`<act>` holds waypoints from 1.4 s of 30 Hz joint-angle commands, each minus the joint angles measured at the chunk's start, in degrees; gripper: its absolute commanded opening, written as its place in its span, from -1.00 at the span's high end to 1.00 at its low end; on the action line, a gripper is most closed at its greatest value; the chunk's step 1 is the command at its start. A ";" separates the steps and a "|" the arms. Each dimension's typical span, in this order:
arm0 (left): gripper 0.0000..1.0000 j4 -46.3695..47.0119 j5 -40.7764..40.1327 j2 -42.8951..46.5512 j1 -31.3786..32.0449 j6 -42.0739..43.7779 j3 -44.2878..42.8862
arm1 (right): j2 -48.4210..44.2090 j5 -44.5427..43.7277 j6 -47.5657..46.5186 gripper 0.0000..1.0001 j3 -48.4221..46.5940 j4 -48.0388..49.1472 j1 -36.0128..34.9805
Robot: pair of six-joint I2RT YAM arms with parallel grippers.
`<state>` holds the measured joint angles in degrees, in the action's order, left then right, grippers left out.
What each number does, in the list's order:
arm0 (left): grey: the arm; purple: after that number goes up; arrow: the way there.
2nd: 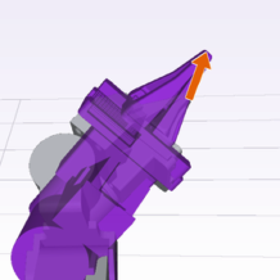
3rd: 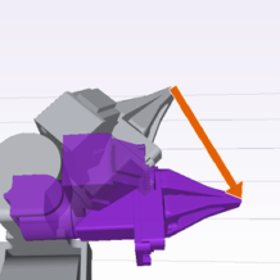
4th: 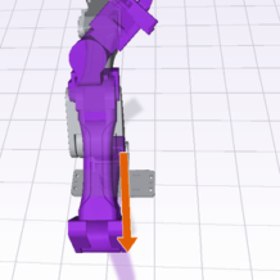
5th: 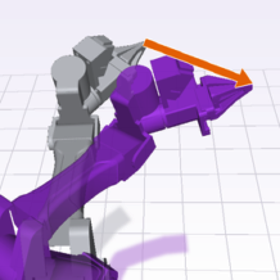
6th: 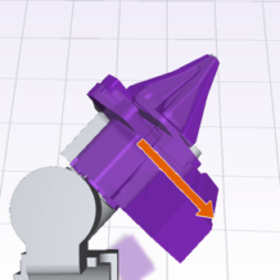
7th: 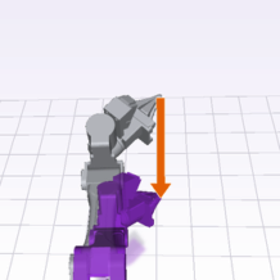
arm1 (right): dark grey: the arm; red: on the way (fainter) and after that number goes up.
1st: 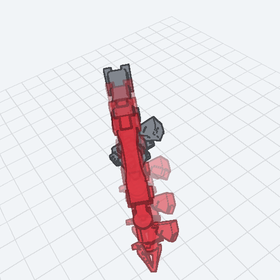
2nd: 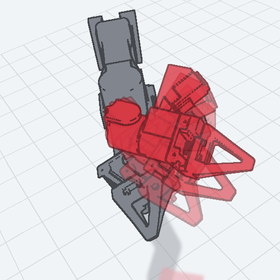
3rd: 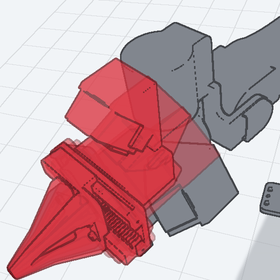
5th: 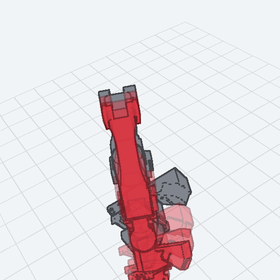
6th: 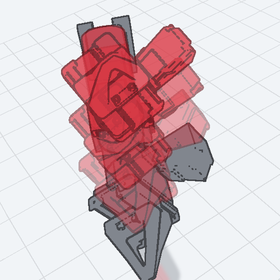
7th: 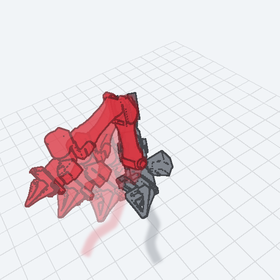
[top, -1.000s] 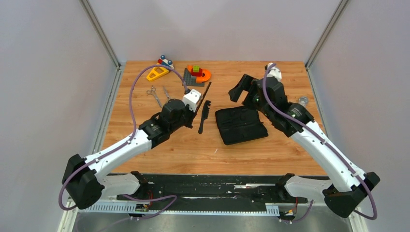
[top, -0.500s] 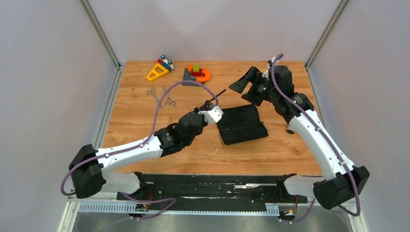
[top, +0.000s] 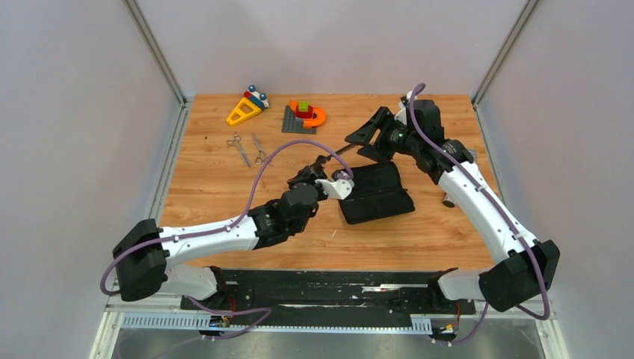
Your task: Sort the hair-cutting tools
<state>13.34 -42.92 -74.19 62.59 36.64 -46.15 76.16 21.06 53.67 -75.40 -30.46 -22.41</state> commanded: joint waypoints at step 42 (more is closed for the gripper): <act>-0.59 -38.80 27.41 -12.02 -9.94 -66.47 -19.43 | -28.48 -15.77 -30.99 1.00 24.94 4.95 19.76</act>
<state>-17.61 -24.47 -81.45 54.81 -16.14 -63.00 51.24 9.96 27.38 -52.25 -28.69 -2.81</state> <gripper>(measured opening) 0.804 0.033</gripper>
